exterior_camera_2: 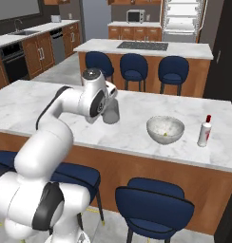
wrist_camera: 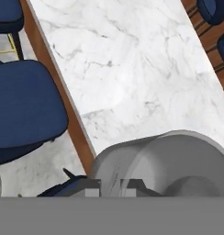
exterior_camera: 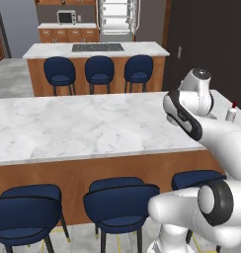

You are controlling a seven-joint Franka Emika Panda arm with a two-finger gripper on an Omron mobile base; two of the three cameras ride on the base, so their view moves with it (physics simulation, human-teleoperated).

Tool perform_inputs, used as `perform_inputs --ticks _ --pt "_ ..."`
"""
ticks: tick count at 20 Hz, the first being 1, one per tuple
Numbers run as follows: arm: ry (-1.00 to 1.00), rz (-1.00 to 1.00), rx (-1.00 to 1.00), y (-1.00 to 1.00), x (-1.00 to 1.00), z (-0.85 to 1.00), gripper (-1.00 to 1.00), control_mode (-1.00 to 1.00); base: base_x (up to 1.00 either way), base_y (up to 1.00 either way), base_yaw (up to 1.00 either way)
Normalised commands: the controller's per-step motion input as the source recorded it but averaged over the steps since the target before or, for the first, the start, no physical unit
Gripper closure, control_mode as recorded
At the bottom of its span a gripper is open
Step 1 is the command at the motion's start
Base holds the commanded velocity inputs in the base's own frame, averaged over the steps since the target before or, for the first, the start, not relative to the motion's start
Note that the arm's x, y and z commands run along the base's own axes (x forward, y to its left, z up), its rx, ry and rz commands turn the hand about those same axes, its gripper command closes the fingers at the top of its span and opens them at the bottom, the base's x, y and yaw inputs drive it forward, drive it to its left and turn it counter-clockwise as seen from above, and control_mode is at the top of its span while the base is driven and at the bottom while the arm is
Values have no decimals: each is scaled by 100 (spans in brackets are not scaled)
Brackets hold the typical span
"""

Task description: There is a bowl on the dining counter. Grab a lemon wedge from the fridge and place it in the bowl. Then get the liquor bottle and glass cup from the cabinet and place them next to the bowl.

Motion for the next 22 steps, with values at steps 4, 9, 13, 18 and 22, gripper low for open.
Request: perform_inputs --ticks 4,9,13,18,22 --pt "5 0 0 -10 46 -36 100 -100 0 0 0" --pt "3 0 0 -20 60 -40 100 -100 0 0 0" --pt "5 0 0 -30 59 -42 100 -100 0 0 0" --pt "5 0 0 -28 48 -45 100 -100 0 0 0" --pt "3 0 0 -26 44 -42 100 -100 0 0 0"
